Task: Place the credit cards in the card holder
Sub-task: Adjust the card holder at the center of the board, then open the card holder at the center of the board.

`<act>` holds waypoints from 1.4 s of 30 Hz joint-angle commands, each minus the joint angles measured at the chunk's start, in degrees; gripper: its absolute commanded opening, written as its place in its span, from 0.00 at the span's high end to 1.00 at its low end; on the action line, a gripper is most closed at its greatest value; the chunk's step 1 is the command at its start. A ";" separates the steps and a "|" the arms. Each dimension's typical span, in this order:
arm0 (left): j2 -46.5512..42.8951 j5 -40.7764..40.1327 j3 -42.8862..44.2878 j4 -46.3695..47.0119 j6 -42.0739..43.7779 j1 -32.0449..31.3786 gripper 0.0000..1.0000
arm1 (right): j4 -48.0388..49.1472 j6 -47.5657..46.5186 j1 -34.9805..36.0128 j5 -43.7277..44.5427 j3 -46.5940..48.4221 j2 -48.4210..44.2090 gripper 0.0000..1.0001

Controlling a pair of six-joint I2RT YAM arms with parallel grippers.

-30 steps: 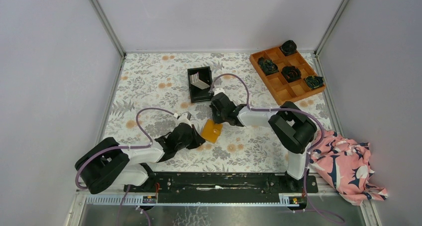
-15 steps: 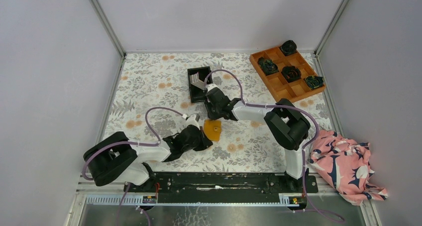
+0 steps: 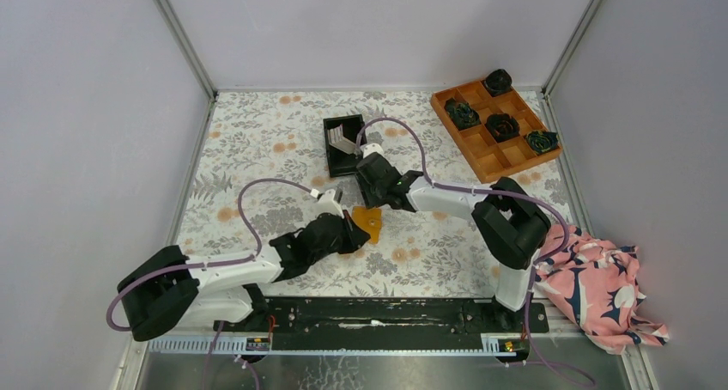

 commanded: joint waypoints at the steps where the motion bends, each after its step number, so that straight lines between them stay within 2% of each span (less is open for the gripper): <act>1: -1.15 -6.77 2.28 -4.60 2.82 -0.42 0.99 | -2.04 1.90 2.85 4.67 -0.50 -3.31 0.51; 15: 8.05 -15.65 3.25 -3.40 5.36 -0.43 1.00 | -6.80 7.10 8.00 10.07 0.30 -1.32 0.50; 29: 12.11 -16.07 2.66 -2.36 3.48 -0.48 1.00 | -13.67 9.81 11.72 17.50 1.46 1.23 0.49; 42: 12.02 -15.85 1.89 -2.85 2.77 -0.42 1.00 | -14.49 11.94 11.86 21.54 -4.00 -4.03 0.52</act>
